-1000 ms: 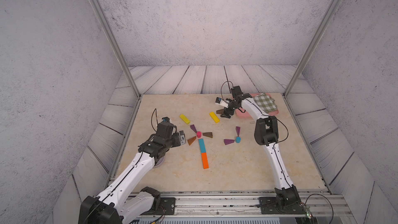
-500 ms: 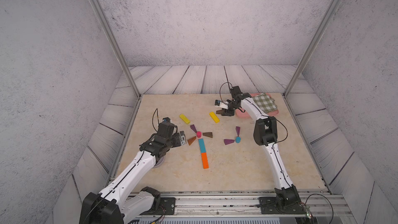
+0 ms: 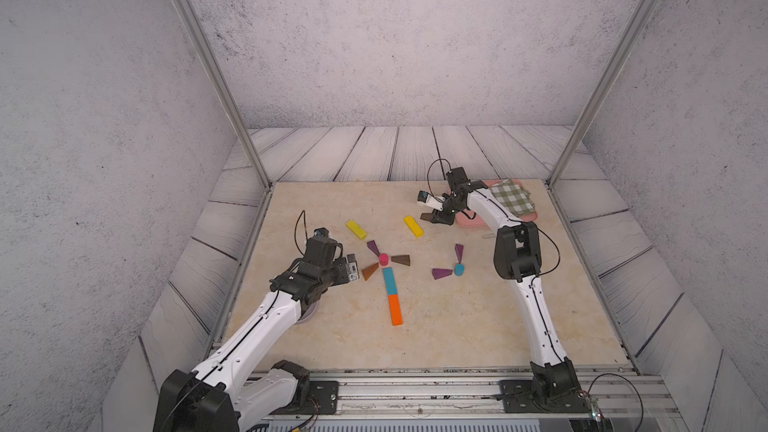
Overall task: Assemble a small pinwheel with building blocks
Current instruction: Pick up the building block from the center of the board.
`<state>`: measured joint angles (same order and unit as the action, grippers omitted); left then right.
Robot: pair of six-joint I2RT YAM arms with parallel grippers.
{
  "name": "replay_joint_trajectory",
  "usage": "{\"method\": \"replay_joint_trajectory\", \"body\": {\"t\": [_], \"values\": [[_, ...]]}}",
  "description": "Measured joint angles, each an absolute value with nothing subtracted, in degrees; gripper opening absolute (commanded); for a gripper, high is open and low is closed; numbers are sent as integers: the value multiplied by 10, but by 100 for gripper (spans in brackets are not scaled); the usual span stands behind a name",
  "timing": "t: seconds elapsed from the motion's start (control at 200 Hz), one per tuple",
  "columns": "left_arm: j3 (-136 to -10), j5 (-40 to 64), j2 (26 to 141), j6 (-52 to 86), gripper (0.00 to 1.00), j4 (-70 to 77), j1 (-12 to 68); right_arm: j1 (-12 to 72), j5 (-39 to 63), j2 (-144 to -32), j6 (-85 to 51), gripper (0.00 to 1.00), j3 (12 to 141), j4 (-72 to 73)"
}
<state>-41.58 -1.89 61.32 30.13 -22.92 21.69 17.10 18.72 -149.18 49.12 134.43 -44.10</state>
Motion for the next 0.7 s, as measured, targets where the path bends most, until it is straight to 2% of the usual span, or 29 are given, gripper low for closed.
{"method": "replay_joint_trajectory", "body": {"t": [0.295, 0.701], "values": [[-416, -19, 618, 322, 96, -224, 217, 149, 129, -1406, 273, 17, 1245, -391], [-415, -20, 600, 324, 96, -220, 217, 110, 140, -1112, 63, 13, 1015, -357]]}}
